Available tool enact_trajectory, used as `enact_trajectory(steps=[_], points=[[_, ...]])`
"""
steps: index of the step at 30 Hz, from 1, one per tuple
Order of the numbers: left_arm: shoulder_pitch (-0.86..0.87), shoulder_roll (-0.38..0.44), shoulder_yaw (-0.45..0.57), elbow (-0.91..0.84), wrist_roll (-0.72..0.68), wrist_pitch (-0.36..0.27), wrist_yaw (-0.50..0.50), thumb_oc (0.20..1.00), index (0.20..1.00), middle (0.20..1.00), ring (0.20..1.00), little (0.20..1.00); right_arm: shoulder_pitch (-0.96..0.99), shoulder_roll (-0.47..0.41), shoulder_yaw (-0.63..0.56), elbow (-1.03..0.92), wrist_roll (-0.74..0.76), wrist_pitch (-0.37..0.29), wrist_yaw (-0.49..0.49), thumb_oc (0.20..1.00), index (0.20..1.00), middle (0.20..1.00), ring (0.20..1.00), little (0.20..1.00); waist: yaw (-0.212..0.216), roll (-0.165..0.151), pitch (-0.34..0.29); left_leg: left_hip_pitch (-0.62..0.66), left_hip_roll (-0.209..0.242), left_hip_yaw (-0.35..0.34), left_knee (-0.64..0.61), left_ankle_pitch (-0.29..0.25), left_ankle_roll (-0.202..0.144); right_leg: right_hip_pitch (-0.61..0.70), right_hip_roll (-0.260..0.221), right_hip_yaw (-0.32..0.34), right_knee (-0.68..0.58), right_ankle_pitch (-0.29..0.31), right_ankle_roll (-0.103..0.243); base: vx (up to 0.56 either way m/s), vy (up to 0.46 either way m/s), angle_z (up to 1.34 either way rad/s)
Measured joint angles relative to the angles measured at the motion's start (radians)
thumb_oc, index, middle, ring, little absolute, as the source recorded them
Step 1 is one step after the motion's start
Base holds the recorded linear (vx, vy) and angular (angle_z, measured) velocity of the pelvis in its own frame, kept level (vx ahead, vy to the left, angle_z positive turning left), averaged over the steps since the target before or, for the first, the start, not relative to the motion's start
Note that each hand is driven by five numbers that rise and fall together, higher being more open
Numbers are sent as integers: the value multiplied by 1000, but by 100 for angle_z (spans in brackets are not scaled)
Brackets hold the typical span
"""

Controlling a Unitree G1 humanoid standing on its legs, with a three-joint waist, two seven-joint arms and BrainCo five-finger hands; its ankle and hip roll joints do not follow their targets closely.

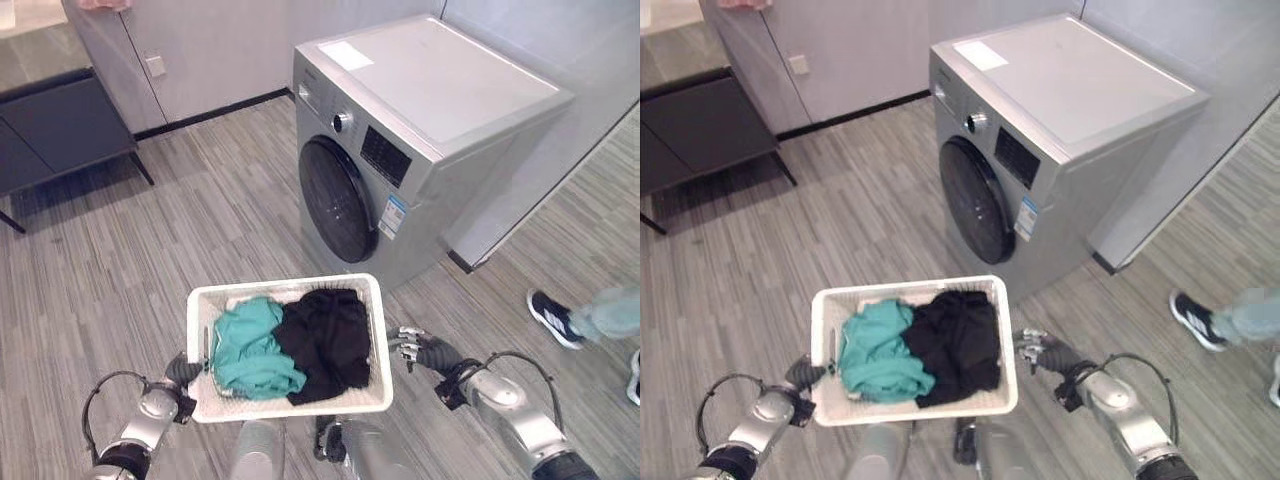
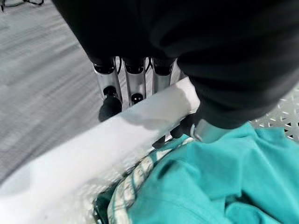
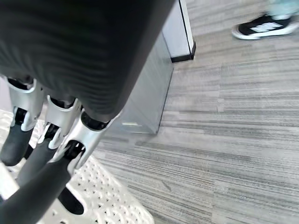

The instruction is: Grab the laundry basket,head to the washer,open it,put in the laundry and shut it.

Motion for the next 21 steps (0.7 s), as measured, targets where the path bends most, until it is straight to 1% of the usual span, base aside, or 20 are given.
enact_trajectory(steps=[1, 2, 3, 4, 5, 6, 7, 8, 9, 10, 11, 12, 13, 14, 16, 17, 18, 19, 20, 21], points=[[5, 15, -10, -29, 3, -8, -11, 200, 200, 200, 200, 200, -15, -22, 2, -10, 1, 0, 5, 200, 200, 200, 200, 200, 24, -2, 8, 23, -14, 2, -117, -6, -14, 16, -42, 22, 122, -69, 5, 662, -3, -8], [-2, 12, -22, -7, 11, -7, -14, 200, 200, 200, 200, 200, -32, -22, 6, -9, -1, -2, 4, 200, 200, 200, 200, 200, 28, 24, 20, 24, 8, 80, -181, -37, -57, 49, -16, 30, 65, -22, -59, 564, 71, 14], [-13, 3, -16, 3, 10, -3, -18, 200, 200, 200, 200, 200, -58, -18, 23, -6, -2, -1, -7, 200, 200, 200, 200, 200, 23, 40, 31, 26, -1, 123, -364, -70, -32, 58, 21, 31, 9, 14, -33, 396, 94, 8], [-5, 6, 29, 2, 8, 2, -6, 200, 200, 200, 200, 200, -98, -14, 50, -6, -3, 4, -3, 200, 200, 200, 200, 200, 61, 31, 56, 20, -36, 61, -370, -85, 3, 68, 30, 56, 13, 14, -23, 383, 117, -39], [11, 20, 48, 5, 7, 8, -6, 200, 200, 200, 200, 200, -114, -12, 68, -24, -3, 3, 3, 200, 200, 200, 200, 200, 94, 33, 56, 37, -61, 45, -352, -69, 26, 83, 52, 84, -2, 18, -13, 227, 70, -79], [34, 30, 56, 4, 7, 8, -8, 200, 200, 200, 200, 200, -108, 1, 74, -40, -3, 3, 7, 200, 200, 200, 200, 200, 106, 36, 54, 59, -78, 39, -336, -56, 45, 108, 58, 88, -18, 17, -11, 373, 146, -57], [59, 34, 70, 4, 7, 8, -7, 200, 200, 200, 200, 200, -97, 17, 78, -58, -3, 2, 11, 200, 200, 200, 200, 200, 106, 34, 52, 85, -108, 50, -287, -50, 62, 135, 57, 83, -27, -2, -2, 314, 134, -29], [76, 31, 72, 3, 7, 8, -7, 200, 200, 200, 200, 200, -88, 38, 79, -58, -1, -4, 13, 200, 200, 200, 200, 200, 107, 41, 46, 104, -118, 50, -273, -45, 76, 143, 55, 59, -21, -44, 61, 409, 164, -25], [106, 19, 80, 2, 5, 7, -6, 200, 200, 200, 200, 200, -91, 54, 79, -35, -1, -4, 14, 200, 200, 200, 200, 200, 103, 69, 32, 125, -87, 50, -268, -57, 92, 125, 64, 21, 63, -125, 108, 223, 89, -94], [171, 36, 109, -11, 0, -5, -10, 200, 200, 200, 200, 200, -115, 73, 101, -38, -1, -5, 19, 200, 200, 200, 200, 200, 128, 36, -2, 141, -86, 55, -269, -61, 98, 54, -33, 93, 229, -184, 22, 177, 65, -93], [169, 27, 113, -1, -4, 4, -7, 200, 200, 200, 200, 200, -114, 76, 111, -39, -1, -9, 17, 200, 200, 200, 200, 200, 120, 50, -10, 139, -64, 42, -265, -53, 97, 49, -12, 60, 236, -182, -57, 136, 58, -58], [160, 26, 110, -3, -3, 7, -7, 200, 200, 200, 200, 200, -101, 71, 107, -39, -1, -8, 10, 200, 200, 200, 200, 200, 98, 51, -13, 127, -58, 44, -257, -53, 95, 62, -7, 48, 210, -171, -54, 76, 34, 4], [155, 32, 110, -10, -3, 5, -5, 200, 200, 200, 200, 200, -103, 57, 122, -39, -2, -4, 9, 200, 200, 200, 200, 200, 114, 28, -14, 126, -72, 43, -278, -50, 92, 66, -13, 69, 194, -157, -68, 142, 51, -7], [147, 32, 113, -9, -3, 5, -5, 200, 200, 200, 200, 200, -106, 48, 128, -39, -2, -4, 9, 200, 200, 200, 200, 200, 124, 21, -14, 124, -81, 46, -289, -50, 91, 80, -13, 83, 167, -149, -67, 86, 26, -36], [129, 33, 93, -14, -3, 5, -6, 200, 200, 200, 200, 200, -115, 26, 139, -39, -11, -3, 3, 200, 200, 200, 200, 200, 130, 17, -14, 106, -115, 46, -316, -47, 100, 137, -15, 91, 121, -148, -55, 78, 25, -13], [146, 37, 90, -21, -3, 4, -6, 200, 200, 200, 200, 200, -131, 11, 150, -40, -13, -3, 2, 200, 200, 200, 200, 200, 132, 33, -29, 106, -102, 51, -342, 63, 153, 176, 14, 101, 127, -176, 8, 78, 20, -8], [150, 44, 90, -18, -4, 4, -6, 200, 200, 200, 200, 200, -135, 29, 152, -37, -18, -2, 0, 200, 200, 200, 200, 200, 131, 14, -36, 113, -104, 49, -325, 38, 137, 178, 5, 121, 142, -202, 55, 62, 11, -24], [147, 42, 99, -6, -12, 5, 2, 200, 200, 200, 200, 200, -148, 43, 156, -38, -20, -3, -2, 200, 200, 200, 200, 200, 134, -12, -52, 112, -111, 54, -332, 25, 145, 168, -29, 139, 148, -229, 98, 32, 6, -12], [141, 43, 99, -6, -21, 5, 2, 200, 200, 200, 200, 200, -155, 44, 155, -38, -20, -5, -2, 200, 200, 200, 200, 200, 133, -16, -54, 113, -116, 54, -338, 22, 144, 173, -53, 141, 137, -229, 115, 22, 2, -6], [155, 54, 108, -6, -33, 5, 15, 200, 200, 200, 200, 200, -136, 69, 156, -24, -20, -7, -3, 200, 200, 200, 200, 200, 136, -65, -27, 127, -144, 52, -361, -16, 112, 281, -135, 191, -60, -179, 110, 24, 12, 7]])
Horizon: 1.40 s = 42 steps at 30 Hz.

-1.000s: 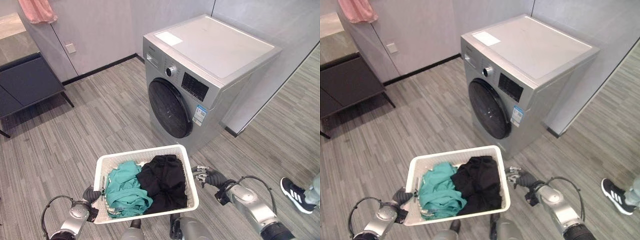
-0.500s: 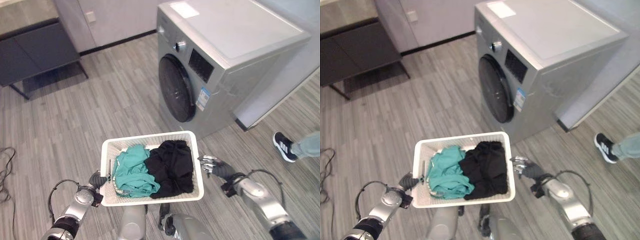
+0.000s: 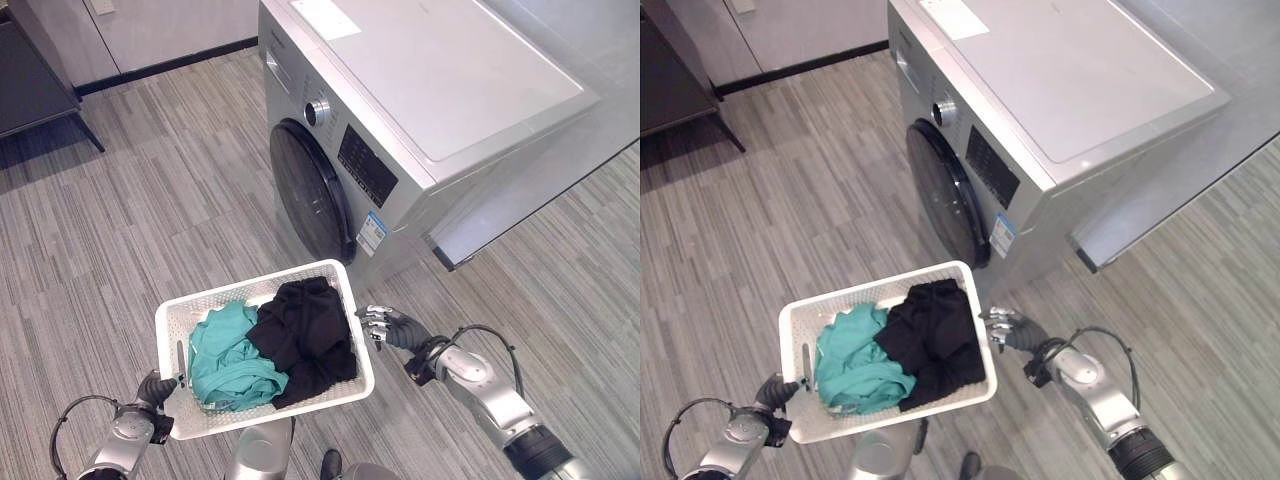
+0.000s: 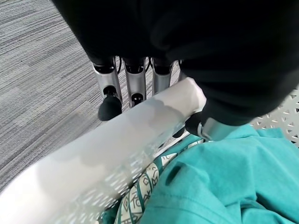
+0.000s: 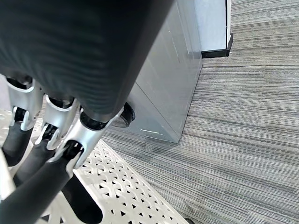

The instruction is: Grab the laundry basket,head to the washer,open it,put in the laundry and shut it.

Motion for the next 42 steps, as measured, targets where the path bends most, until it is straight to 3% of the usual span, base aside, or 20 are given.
enact_trajectory(steps=[2, 3, 5, 7, 9, 11, 13, 18, 20, 24, 30, 33, 34, 35, 37, 39, 40, 42], points=[[-23, -16, -55, 25, -6, 17, 28, 200, 200, 200, 200, 200, -18, 49, -18, 166, 58, -53, -39, 200, 200, 200, 200, 200, -46, 14, -17, -33, 6, -12, 0, 0, 0, -55, 17, -16, 33, 3, 4, 14, 32, 19], [-73, -37, -86, 37, -7, 32, 32, 200, 200, 200, 200, 200, -71, 100, -57, 347, 79, -52, -88, 200, 200, 200, 200, 200, -61, 24, -13, -56, 20, -2, -20, 7, -7, -107, 20, -16, 70, -6, 9, 16, 50, 6], [-129, -86, -136, 46, -6, 35, 30, 200, 200, 200, 200, 200, -99, 104, -59, 473, 79, -42, -114, 200, 200, 200, 200, 200, -84, 52, 4, -70, 25, 1, -44, 48, 0, -128, 26, -14, 53, 3, 2, 26, 53, -13], [-158, -140, -169, 45, -7, 40, 16, 200, 200, 200, 200, 200, -64, 112, -48, 490, 79, -27, -109, 200, 200, 200, 200, 200, -147, 67, 10, -53, 26, -3, -75, 81, 21, -107, 35, -17, 27, 29, 6, 43, 44, -5], [-187, -170, -178, 48, 0, 67, 18, 200, 200, 200, 200, 200, -33, 116, -39, 489, 79, -26, -108, 200, 200, 200, 200, 200, -178, 62, 9, -32, 28, 1, -78, 81, 21, -92, 33, -17, 24, 31, 8, 55, 30, -11], [-195, -149, -177, 52, 22, 90, 29, 200, 200, 200, 200, 200, -37, 119, -39, 489, 79, -25, -108, 200, 200, 200, 200, 200, -194, 71, 9, -16, 37, 4, -88, 83, 19, -79, 38, -15, 8, 29, 9, 58, 22, -11], [-179, -120, -148, 48, 2, 105, 28, 200, 200, 200, 200, 200, -45, 118, -39, 487, 79, -24, -108, 200, 200, 200, 200, 200, -194, 92, 5, -7, 45, 0, -92, 85, 14, -56, 49, -17, -23, 48, -9, 34, 12, 2], [-100, -109, -120, -25, -37, 104, 17, 200, 200, 200, 200, 200, -83, 117, -21, 463, 79, -13, -106, 200, 200, 200, 200, 200, -163, 171, -43, 22, 56, -11, -106, 89, 6, -39, 61, -25, -5, 46, -8, 27, 3, 3], [-87, -112, -121, -28, -37, 104, 17, 200, 200, 200, 200, 200, -99, 125, -7, 458, 79, -12, -102, 200, 200, 200, 200, 200, -159, 189, -59, 28, 61, -13, -106, 92, 2, -38, 68, -26, 5, 45, -10, 10, -3, 2], [-74, -112, -120, -16, -37, 104, 20, 200, 200, 200, 200, 200, -74, 136, 4, 458, 79, -6, -101, 200, 200, 200, 200, 200, -164, 182, -94, 34, 68, -33, -126, 96, -10, -44, 81, -39, 23, 34, -32, 39, 0, 11], [-16, -122, -119, 11, -50, 106, 17, 200, 200, 200, 200, 200, 4, 134, 0, 463, 79, 1, -100, 200, 200, 200, 200, 200, -172, 174, -139, 38, 76, -37, -134, 103, -8, -47, 87, -43, 32, 31, -39, 6, 3, 0], [-15, -144, -82, 40, -117, 104, 20, 200, 200, 200, 200, 200, 17, 144, -12, 481, 79, 1, -102, 200, 200, 200, 200, 200, -175, 176, -143, 43, 78, -39, -135, 104, -7, -47, 88, -44, 40, 27, -44, 0, 0, 0], [0, -159, -64, 61, -188, 104, 18, 200, 200, 200, 200, 200, 30, 144, -12, 481, 80, 1, -102, 222, 222, 222, 222, 222, -181, 181, -150, 45, 79, -39, -135, 104, -7, -46, 89, -44, 42, 25, -47, 35, 20, 0], [10, -177, -38, 70, -206, 104, 19, 200, 200, 200, 200, 200, 38, 144, -12, 481, 80, 1, -102, 329, 329, 329, 329, 329, -184, 183, -157, 45, 79, -40, -135, 104, -7, -46, 89, -45, 42, 26, -47, 0, 0, 0], [25, -198, -30, 89, -273, 104, 20, 200, 200, 200, 200, 200, 53, 149, -12, 483, 80, 1, -103, 460, 460, 460, 460, 460, -188, 188, -174, 45, 79, -41, -135, 102, -9, -46, 89, -48, 42, 26, -47, -5, 14, 2], [32, -229, -13, 96, -356, 104, 22, 200, 200, 200, 200, 200, 60, 151, -8, 485, 81, 1, -108, 743, 743, 743, 743, 743, -188, 195, -182, 40, 78, -50, -127, 105, -5, -47, 99, -55, 57, 26, -47, -22, 36, 10], [29, -234, -13, 96, -376, 104, 23, 200, 200, 200, 200, 200, 58, 152, -8, 485, 81, 1, -109, 1000, 1000, 1000, 1000, 1000, -189, 197, -183, 28, 78, -58, -115, 106, -6, -57, 103, -60, 64, 25, -48, -22, 50, 18], [22, -239, -13, 96, -418, 104, 24, 200, 200, 200, 200, 200, 53, 153, -10, 485, 81, 1, -111, 1000, 1000, 1000, 1000, 1000, -192, 197, -183, 6, 80, -61, -105, 102, -10, -81, 108, -78, 86, 11, -72, 8, 70, 21]])
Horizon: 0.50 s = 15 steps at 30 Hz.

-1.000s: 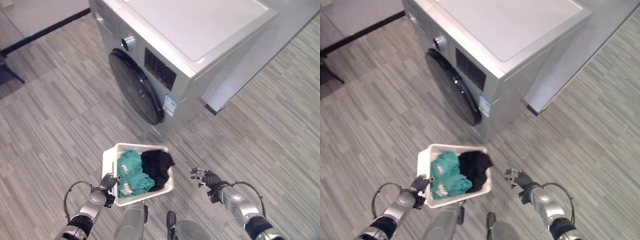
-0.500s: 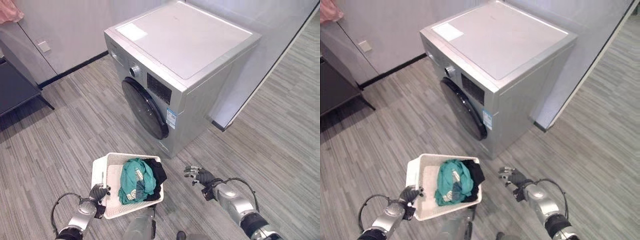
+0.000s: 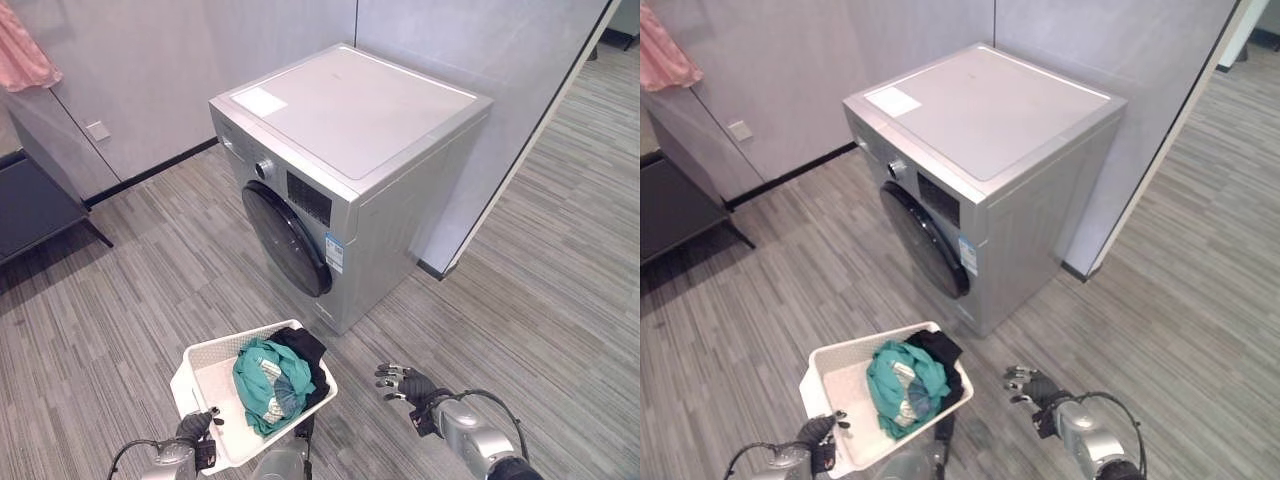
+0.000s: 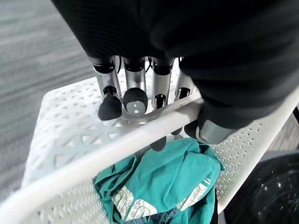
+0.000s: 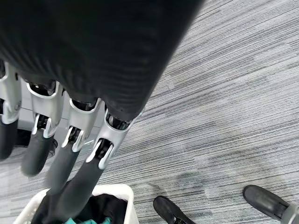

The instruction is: Grab the laundry basket,head to the washer,open it,put in the laundry and shut it.

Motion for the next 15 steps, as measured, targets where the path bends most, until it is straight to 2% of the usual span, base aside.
enact_trajectory(steps=[2, 3, 5, 6, 7, 8, 9, 10, 11, 13, 15], points=[[-7, -17, 1, 0, -42, 0, 1, 200, 200, 200, 200, 200, 5, -10, 0, -26, 0, 1, -19, 1000, 1000, 1000, 1000, 1000, -5, 10, -4, -28, 2, 25, 16, -31, -1, -19, -9, -21, 6, 2, -6, 62, 56, 25], [-12, -22, 1, -2, -61, 0, 0, 200, 200, 200, 200, 200, 7, -11, 0, -41, -1, 1, -20, 1000, 1000, 1000, 1000, 1000, -7, -2, -1, -30, -11, 35, 20, -78, -29, -20, -30, -27, -8, 10, -19, 114, 67, 14], [-10, -24, 1, -9, -68, 0, 0, 200, 200, 200, 200, 200, 9, -11, -1, -60, -1, 1, -20, 1000, 1000, 1000, 1000, 1000, -7, -40, 4, -18, -53, 43, 66, -97, -17, -18, -76, -18, -23, 21, -10, 112, 78, -6], [-5, -26, 1, -10, -89, 0, 2, 200, 200, 200, 200, 200, 10, -15, -1, -68, -1, 1, -20, 1000, 1000, 1000, 1000, 1000, -4, -36, 0, 15, -54, 64, 94, -100, -9, -3, -75, -4, -40, 31, 7, 81, 87, -14], [0, -23, 2, -20, -101, 0, 6, 200, 200, 200, 200, 200, 5, -4, -15, -64, -1, -1, -24, 1000, 1000, 1000, 1000, 1000, -9, -32, -3, 58, -49, 60, 43, -95, 26, 8, -75, 2, -47, 41, 29, 81, 87, -17], [2, -23, 2, -35, -103, 0, 7, 200, 200, 200, 200, 200, 3, 1, -20, -58, -1, 0, -26, 1000, 1000, 1000, 1000, 1000, -5, -32, -2, 64, -46, 63, 34, -94, 28, 4, -75, 5, -39, 44, 41, 64, 71, -13], [-2, -23, 1, -45, -105, 0, 7, 200, 200, 200, 200, 200, -2, 7, -26, -55, -1, 0, -32, 1000, 1000, 1000, 1000, 1000, -5, -33, -1, 67, -43, 66, 33, -94, 36, -10, -76, 9, -11, 42, 74, 62, 77, -17], [-5, -22, 2, -52, -121, 0, 9, 200, 200, 200, 200, 200, -12, 9, -29, -54, -1, 0, -37, 1000, 1000, 1000, 1000, 1000, -5, -34, 1, 65, -41, 71, 33, -96, 44, -35, -82, 12, -2, 8, 98, 62, 77, -20], [-6, -21, 11, -58, -138, 0, 9, 200, 200, 200, 200, 200, -23, 11, -32, -49, -2, 0, -38, 1000, 1000, 1000, 1000, 1000, -1, -42, 3, 66, -46, 85, 32, -99, 48, -36, -95, 14, -43, 28, 108, 62, 89, -21], [-6, -23, 46, -73, -179, 0, 11, 200, 200, 200, 200, 200, -33, 14, -39, -27, -2, 1, -40, 1000, 1000, 1000, 1000, 1000, -4, -44, 6, 72, -43, 85, 16, -101, 46, -15, -89, 12, -79, 71, 68, 63, 91, -12], [-2, -21, 65, -98, -200, -2, 20, 200, 200, 200, 200, 200, -29, 14, -50, -24, -2, 3, -41, 1000, 1000, 1000, 1000, 1000, -4, -49, 9, 86, -42, 84, -3, -92, 39, -11, -89, 13, -76, 73, 70, 50, 85, -2]])
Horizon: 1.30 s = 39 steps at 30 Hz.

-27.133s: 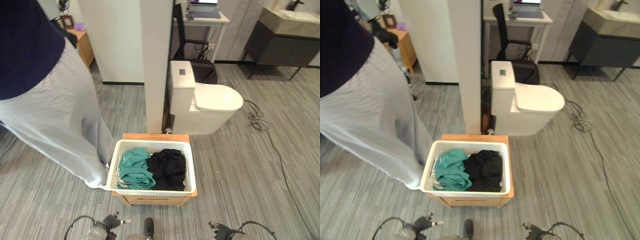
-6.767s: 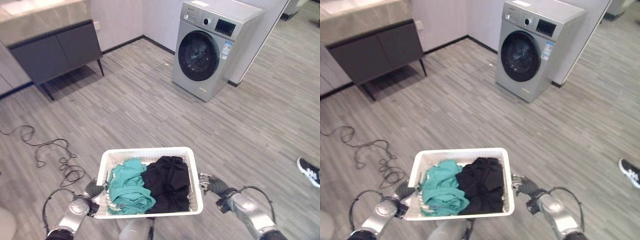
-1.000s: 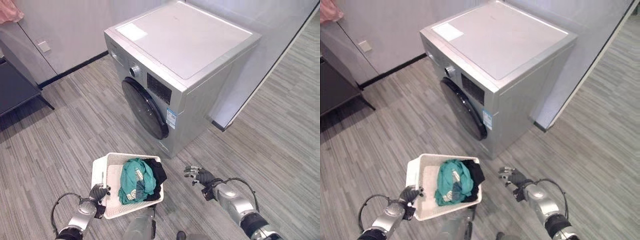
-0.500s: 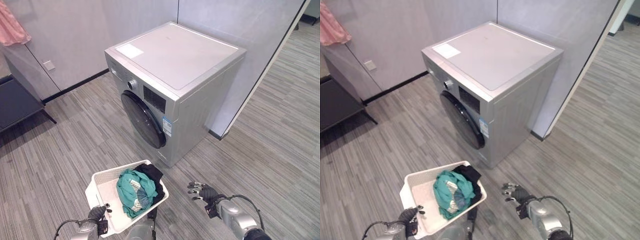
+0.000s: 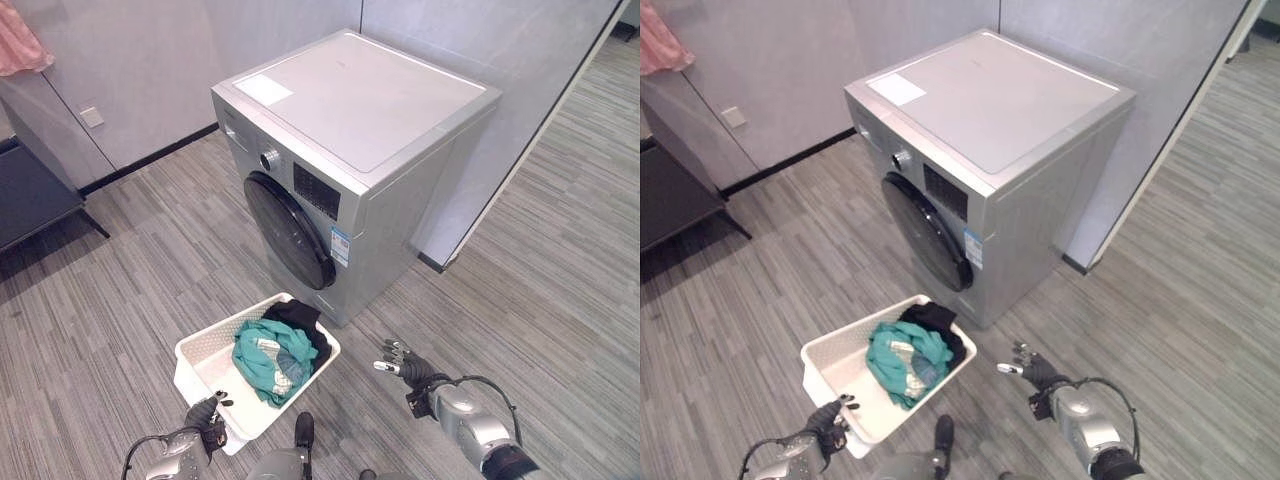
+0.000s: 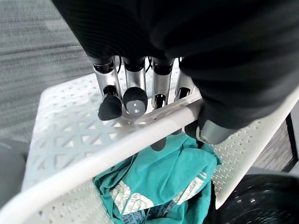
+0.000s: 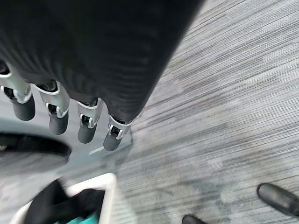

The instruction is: Grab the laundry basket,head to the washer,open it,put in the laundry and shut it.

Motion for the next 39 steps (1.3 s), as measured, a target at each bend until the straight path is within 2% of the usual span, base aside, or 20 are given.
enact_trajectory(steps=[8, 10, 13, 15, 18, 19, 20, 21, 22, 23, 25, 26, 27, 28, 29, 30, 31, 34, 37, 39], points=[[3, 4, 64, -69, -57, -12, 21, 200, 200, 200, 200, 200, 7, 6, -41, 48, -19, 6, -1, 1000, 1000, 1000, 1000, 1000, 0, -11, 12, 40, 2, 1, -30, 6, 4, -17, 0, 3, 94, 7, 10, 27, 88, -2], [9, 5, 83, -87, -59, -16, 24, 200, 200, 200, 200, 200, 11, 6, -65, 46, -22, 9, -1, 1000, 1000, 1000, 1000, 1000, -1, -10, 18, 49, 14, -2, -29, 2, 10, -79, 3, 15, 211, -12, 49, 25, 86, -1], [10, 6, 98, -110, -84, -25, 25, 200, 200, 200, 200, 200, 10, 7, -72, 46, -23, 9, 1, 1000, 1000, 1000, 1000, 1000, 6, -23, 24, 41, 7, -2, -29, 2, 11, -70, 4, 18, 185, -2, 49, 34, 83, -5], [10, 5, 105, -117, -98, -32, 26, 200, 200, 200, 200, 200, 23, 8, -94, 48, -32, 12, 3, 1000, 1000, 1000, 1000, 1000, -4, -9, 52, 69, 21, -15, -28, 5, 17, -120, 19, 23, 339, 16, 64, 63, 75, 2], [18, 6, 106, -145, -97, -32, 26, 200, 200, 200, 200, 200, 54, -1, -111, 45, -39, 13, 4, 1000, 1000, 1000, 1000, 1000, -6, -9, 59, 77, 33, -39, -28, 1, 19, -160, 49, 29, 416, 32, 44, 77, 47, 15], [20, 4, 107, -146, -97, -32, 26, 200, 200, 200, 200, 200, 57, -4, -117, 41, -38, 13, 4, 1000, 1000, 1000, 1000, 1000, -11, -6, 61, 69, 39, -63, -27, 2, 21, -171, 80, 73, 412, -5, 45, 123, 20, 32], [19, 5, 115, -150, -98, -33, 26, 200, 200, 200, 200, 200, 68, -5, -130, 36, -38, 14, 4, 1000, 1000, 1000, 1000, 1000, -25, -13, 60, 51, 40, -83, -26, 2, 22, -172, 103, 112, 304, -8, 41, 185, -19, 22], [19, 7, 135, -151, -97, -33, 25, 200, 200, 200, 200, 200, 62, -5, -140, 40, -38, 15, 4, 1000, 1000, 1000, 1000, 1000, -14, -30, 64, 38, 33, -78, -14, 1, 21, -175, 77, 84, 140, 17, 22, 250, -28, 26], [18, 6, 138, -151, -98, -34, 25, 200, 200, 200, 200, 200, 60, -6, -145, 42, -37, 14, 5, 1000, 1000, 1000, 1000, 1000, -17, -30, 65, 20, 33, -85, -12, -4, 13, -161, 72, 47, 83, 77, -5, 164, -34, 19], [7, 4, 136, -148, -98, -33, 25, 200, 200, 200, 200, 200, 70, -5, -156, 43, -37, 14, 3, 1000, 1000, 1000, 1000, 1000, -26, -44, 69, 10, 11, -80, 19, -32, 6, -142, 57, 25, 29, 111, -35, 151, -30, 53], [-1, -6, 131, -144, -110, -33, 25, 200, 200, 200, 200, 200, 95, -9, -168, 43, -37, 15, 4, 1000, 1000, 1000, 1000, 1000, -35, -78, 89, 5, -56, -69, 233, -107, 30, -111, 18, -1, 37, 124, -29, 230, -86, 40], [14, -18, 135, -142, -128, -33, 25, 200, 200, 200, 200, 200, 114, -44, -163, 3, -37, 16, 5, 1000, 1000, 1000, 1000, 1000, -45, -38, 106, 94, -32, -90, 235, -242, 65, -177, 49, -8, 216, 74, 14, 278, -131, 10], [10, -13, 139, -141, -130, -33, 27, 200, 200, 200, 200, 200, 118, -46, -169, -14, -37, 13, 5, 1000, 1000, 1000, 1000, 1000, -59, -42, 122, 115, -34, -112, 209, -251, 64, -223, 46, 21, 263, 46, 41, 274, -135, 26], [8, -14, 147, -151, -132, -34, 27, 200, 200, 200, 200, 200, 119, -61, -171, -42, -38, 16, 12, 1000, 1000, 1000, 1000, 1000, -77, -37, 131, 105, -22, -153, 212, -258, 77, -296, 49, 59, 205, 52, 50, 206, -107, 50], [8, -9, 150, -153, -138, -34, 26, 200, 200, 200, 200, 200, 120, -67, -173, -57, -39, 18, 19, 1000, 1000, 1000, 1000, 1000, -88, -40, 131, 97, -22, -176, 215, -255, 75, -326, 38, 79, 114, 85, 93, 213, -104, 52], [8, -7, 157, -153, -142, -34, 26, 200, 200, 200, 200, 200, 121, -68, -176, -63, -39, 18, 23, 1000, 1000, 1000, 1000, 1000, -87, -43, 134, 102, -24, -195, 213, -252, 69, -345, 19, 99, 51, 125, 111, 309, -155, 59], [9, -7, 172, -153, -161, -34, 26, 200, 200, 200, 200, 200, 127, -69, -176, -80, -39, 19, 26, 1000, 1000, 1000, 1000, 1000, -86, -56, 129, 106, -25, -224, 226, -272, 56, -350, -14, 131, -80, 190, 114, 240, -114, 54], [9, -7, 171, -154, -166, -35, 25, 200, 200, 200, 200, 200, 137, -69, -169, -137, -42, 20, 52, 1000, 1000, 1000, 1000, 1000, -90, -65, 127, 120, -21, -306, 262, -324, 23, -351, -44, 192, -167, 224, 132, 249, -185, 77], [15, -3, 171, -157, -167, -53, 23, 200, 200, 200, 200, 200, 160, -72, -161, -181, -67, 28, 84, 1000, 1000, 1000, 1000, 1000, -88, -92, 107, 153, 7, -419, 256, -375, -38, -313, -30, 178, -97, 261, 125, 184, -195, 106], [24, -10, 175, -158, -176, -60, 24, 200, 200, 200, 200, 200, 155, -81, -150, -185, -72, 30, 93, 1000, 1000, 1000, 1000, 1000, -85, -62, 105, 212, 85, -447, 158, -358, -63, -323, 38, 166, -20, 268, 118, 281, -292, 79]])
